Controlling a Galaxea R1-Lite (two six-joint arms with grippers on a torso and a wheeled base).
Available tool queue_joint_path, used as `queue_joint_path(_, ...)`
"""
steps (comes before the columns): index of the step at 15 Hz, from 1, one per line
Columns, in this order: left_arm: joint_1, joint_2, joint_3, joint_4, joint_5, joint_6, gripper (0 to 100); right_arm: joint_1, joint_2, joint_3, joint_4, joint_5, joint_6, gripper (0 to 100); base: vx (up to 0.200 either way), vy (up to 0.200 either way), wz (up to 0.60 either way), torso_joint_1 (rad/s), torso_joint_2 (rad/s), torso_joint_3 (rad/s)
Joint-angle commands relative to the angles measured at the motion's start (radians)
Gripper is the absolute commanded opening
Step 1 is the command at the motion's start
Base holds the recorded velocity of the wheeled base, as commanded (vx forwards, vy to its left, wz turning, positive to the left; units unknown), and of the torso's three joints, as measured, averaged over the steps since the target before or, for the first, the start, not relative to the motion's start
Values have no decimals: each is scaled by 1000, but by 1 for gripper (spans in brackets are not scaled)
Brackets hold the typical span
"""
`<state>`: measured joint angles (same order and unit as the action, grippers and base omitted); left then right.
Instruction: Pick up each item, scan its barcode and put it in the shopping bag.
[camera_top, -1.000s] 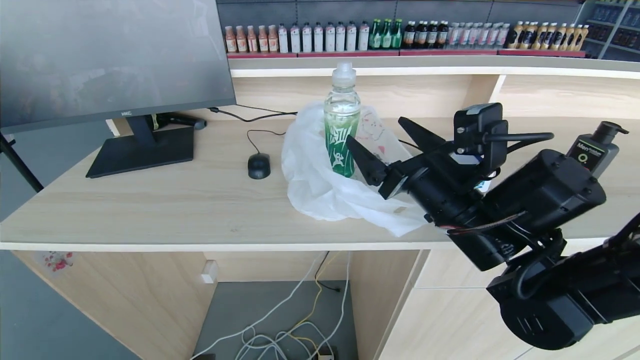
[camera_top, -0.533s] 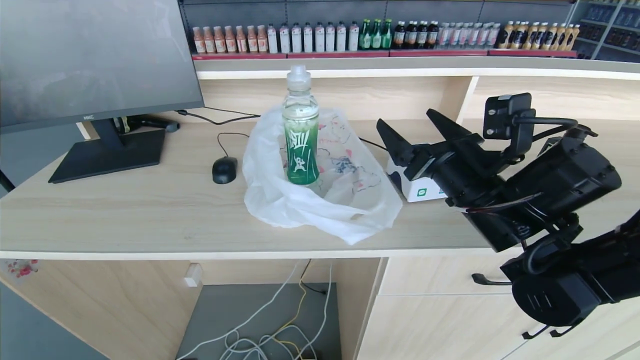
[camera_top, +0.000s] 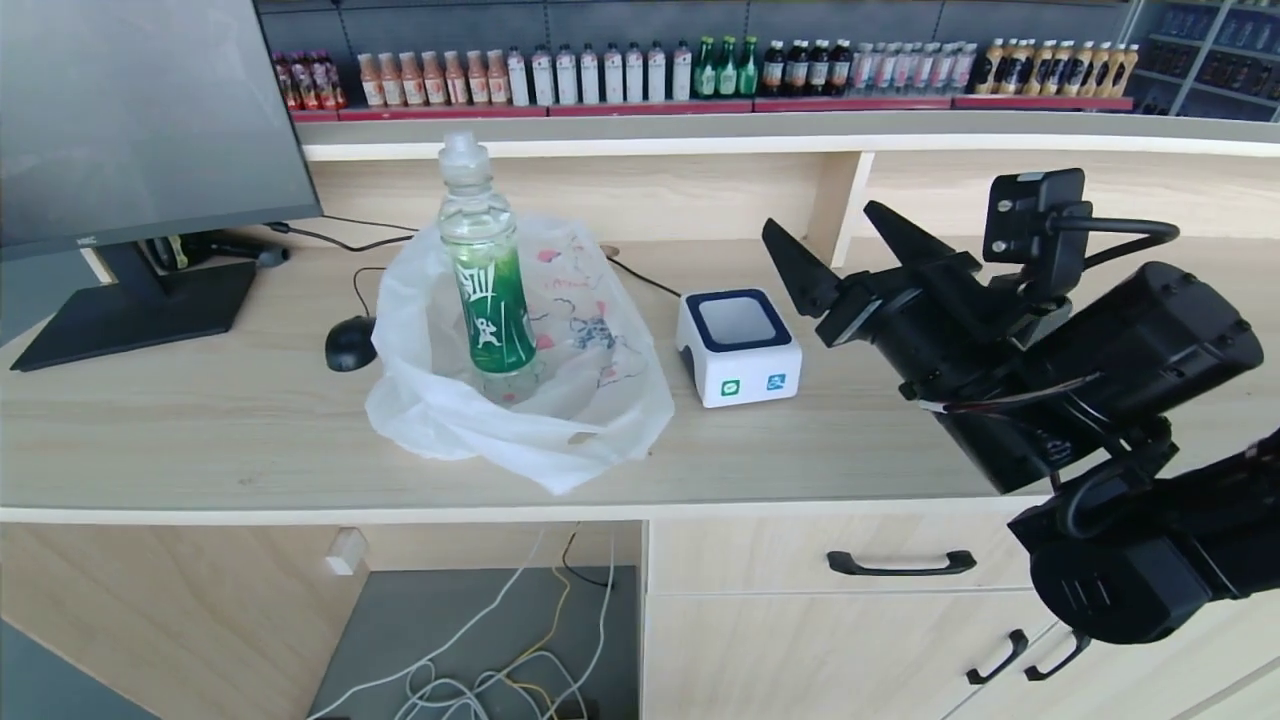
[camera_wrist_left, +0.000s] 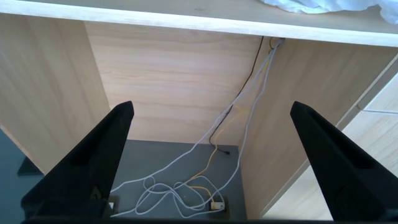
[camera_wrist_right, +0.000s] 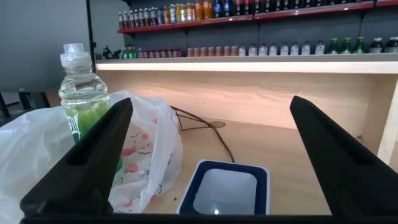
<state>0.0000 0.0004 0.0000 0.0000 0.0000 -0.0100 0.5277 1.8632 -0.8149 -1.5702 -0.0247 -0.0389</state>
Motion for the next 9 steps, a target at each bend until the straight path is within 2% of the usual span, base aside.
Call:
queue_joint_path(1,0,0,0,0,0,-1,100,-2,-15,-1,-1,0,-1,100,0,-200,0,2,2,2)
queue_joint_path(9,0,0,0,0,0,-7,100,5,-21,-13,-1,0,-1,100,0,-200,0,4,4,1)
